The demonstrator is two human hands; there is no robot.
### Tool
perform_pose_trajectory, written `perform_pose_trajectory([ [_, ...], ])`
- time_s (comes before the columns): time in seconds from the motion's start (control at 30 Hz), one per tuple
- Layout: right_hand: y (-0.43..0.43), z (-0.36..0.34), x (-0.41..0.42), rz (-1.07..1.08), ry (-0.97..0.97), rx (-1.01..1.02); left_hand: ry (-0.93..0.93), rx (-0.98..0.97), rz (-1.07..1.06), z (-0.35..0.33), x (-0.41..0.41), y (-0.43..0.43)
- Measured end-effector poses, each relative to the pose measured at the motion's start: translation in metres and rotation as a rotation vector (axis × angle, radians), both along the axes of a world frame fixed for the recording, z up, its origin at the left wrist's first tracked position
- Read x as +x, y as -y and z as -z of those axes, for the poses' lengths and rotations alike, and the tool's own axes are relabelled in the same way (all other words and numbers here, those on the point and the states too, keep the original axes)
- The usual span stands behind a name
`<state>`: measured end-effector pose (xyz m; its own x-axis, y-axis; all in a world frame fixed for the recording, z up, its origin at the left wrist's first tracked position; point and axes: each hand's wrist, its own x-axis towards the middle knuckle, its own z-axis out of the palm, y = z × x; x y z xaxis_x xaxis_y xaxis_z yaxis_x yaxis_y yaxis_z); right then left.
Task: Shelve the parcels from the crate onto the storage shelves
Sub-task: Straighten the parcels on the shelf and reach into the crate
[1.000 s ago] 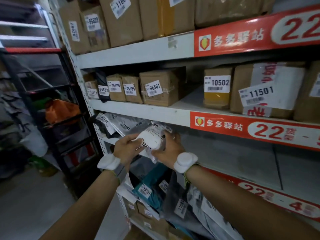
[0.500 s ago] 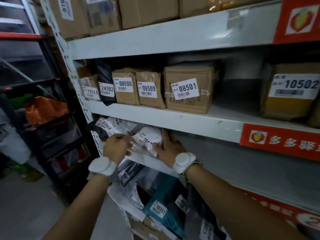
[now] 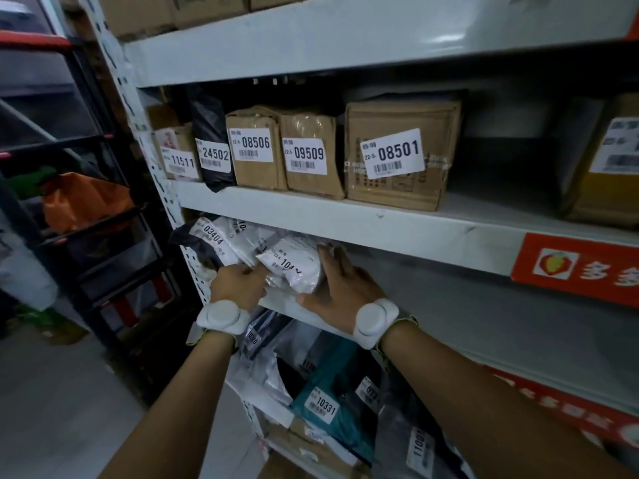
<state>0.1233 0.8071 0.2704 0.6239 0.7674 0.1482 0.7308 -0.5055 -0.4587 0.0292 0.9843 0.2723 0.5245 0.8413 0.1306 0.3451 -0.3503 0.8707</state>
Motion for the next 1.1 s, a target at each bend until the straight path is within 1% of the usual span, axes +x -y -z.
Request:
perform_pose_trajectory([
  [0.13, -0.003, 0.003, 0.003, -0.005, 0.024, -0.082, 0.067, 0.014, 0.012, 0.003, -0.001, -0.003],
  [0.27, -0.005, 0.007, 0.005, -0.001, 0.039, -0.111, 0.077, -0.013, 0.068, 0.006, -0.006, -0.004],
  [0.37, -0.005, 0.007, 0.003, 0.004, 0.071, -0.103, 0.125, -0.042, 0.075, 0.009, -0.008, -0.003],
  [0.47, -0.005, 0.007, 0.001, 0.039, 0.091, -0.035, 0.158, -0.074, 0.066, 0.014, -0.011, -0.003],
  [0.53, -0.004, 0.007, 0.0, 0.035, 0.088, -0.024, 0.17, -0.077, 0.072, 0.016, -0.011, -0.003],
  [0.67, -0.004, 0.004, 0.0, 0.012, 0.104, -0.081, 0.141, -0.051, 0.088, 0.02, -0.013, -0.006],
  [0.87, -0.005, 0.002, -0.004, 0.066, 0.075, -0.029, 0.126, -0.009, 0.131, 0.017, -0.022, 0.0],
  [0.97, 0.002, -0.001, -0.009, 0.058, 0.073, 0.007, 0.095, 0.054, 0.169, 0.012, -0.028, 0.012],
  [1.1, 0.03, 0.002, -0.018, 0.03, 0.093, -0.014, 0.051, 0.139, 0.19, 0.008, -0.034, 0.04],
])
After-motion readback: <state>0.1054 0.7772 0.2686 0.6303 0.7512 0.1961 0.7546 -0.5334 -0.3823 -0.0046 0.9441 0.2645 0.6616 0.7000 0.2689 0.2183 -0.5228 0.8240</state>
